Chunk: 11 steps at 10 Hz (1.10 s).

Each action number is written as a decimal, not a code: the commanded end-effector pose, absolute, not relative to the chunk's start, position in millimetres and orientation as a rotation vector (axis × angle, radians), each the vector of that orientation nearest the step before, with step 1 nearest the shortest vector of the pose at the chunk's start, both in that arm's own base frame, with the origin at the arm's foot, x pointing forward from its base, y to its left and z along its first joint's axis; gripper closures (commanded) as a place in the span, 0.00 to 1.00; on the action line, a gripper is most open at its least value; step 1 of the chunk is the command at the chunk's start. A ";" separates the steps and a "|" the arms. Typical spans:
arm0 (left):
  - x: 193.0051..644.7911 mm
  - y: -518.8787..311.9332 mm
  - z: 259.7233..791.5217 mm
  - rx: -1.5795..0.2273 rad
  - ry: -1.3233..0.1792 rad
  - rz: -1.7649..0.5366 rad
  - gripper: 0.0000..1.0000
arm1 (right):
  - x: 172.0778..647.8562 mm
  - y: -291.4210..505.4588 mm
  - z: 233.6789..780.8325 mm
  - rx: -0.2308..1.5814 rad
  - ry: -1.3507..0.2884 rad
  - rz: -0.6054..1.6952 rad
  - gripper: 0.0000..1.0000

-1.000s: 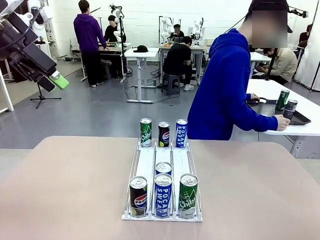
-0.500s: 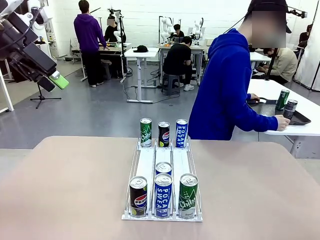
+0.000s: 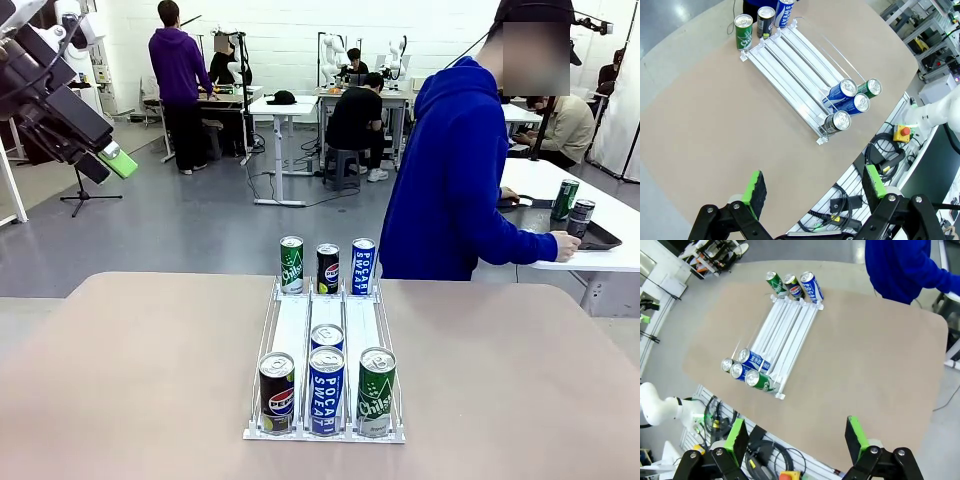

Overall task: Retrieve and hand over the desired beverage to the person.
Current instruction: Place the picked can on the Handle tray extended by the person.

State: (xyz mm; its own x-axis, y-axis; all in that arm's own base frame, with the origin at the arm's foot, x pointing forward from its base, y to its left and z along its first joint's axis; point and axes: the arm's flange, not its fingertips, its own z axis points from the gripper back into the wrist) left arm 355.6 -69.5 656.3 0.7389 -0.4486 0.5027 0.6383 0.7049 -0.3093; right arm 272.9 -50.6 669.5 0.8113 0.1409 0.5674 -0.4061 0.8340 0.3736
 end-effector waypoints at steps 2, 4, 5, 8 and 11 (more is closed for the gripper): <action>355.7 -67.3 658.3 -0.480 -0.409 -0.635 0.00 | 272.3 -53.5 669.9 0.509 -0.544 0.313 0.00; 355.7 -67.3 658.3 -0.480 -0.409 -0.635 0.00 | 272.3 -53.5 669.9 0.509 -0.544 0.313 0.00; 355.7 -67.3 658.3 -0.480 -0.409 -0.635 0.00 | 272.3 -53.5 669.9 0.509 -0.544 0.313 0.00; 355.7 -67.3 658.3 -0.480 -0.409 -0.635 0.00 | 272.3 -53.5 669.9 0.509 -0.544 0.313 0.00; 355.7 -67.3 658.3 -0.480 -0.409 -0.635 0.00 | 272.3 -53.5 669.9 0.509 -0.544 0.313 0.00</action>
State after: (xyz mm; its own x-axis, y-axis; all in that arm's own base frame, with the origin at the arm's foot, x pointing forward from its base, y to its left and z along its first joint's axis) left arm 355.5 -69.5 656.3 0.7390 -0.4486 0.5027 0.6383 0.7049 -0.3093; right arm 272.9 -50.6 669.4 0.8113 0.1409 0.5674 -0.4061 0.8340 0.3736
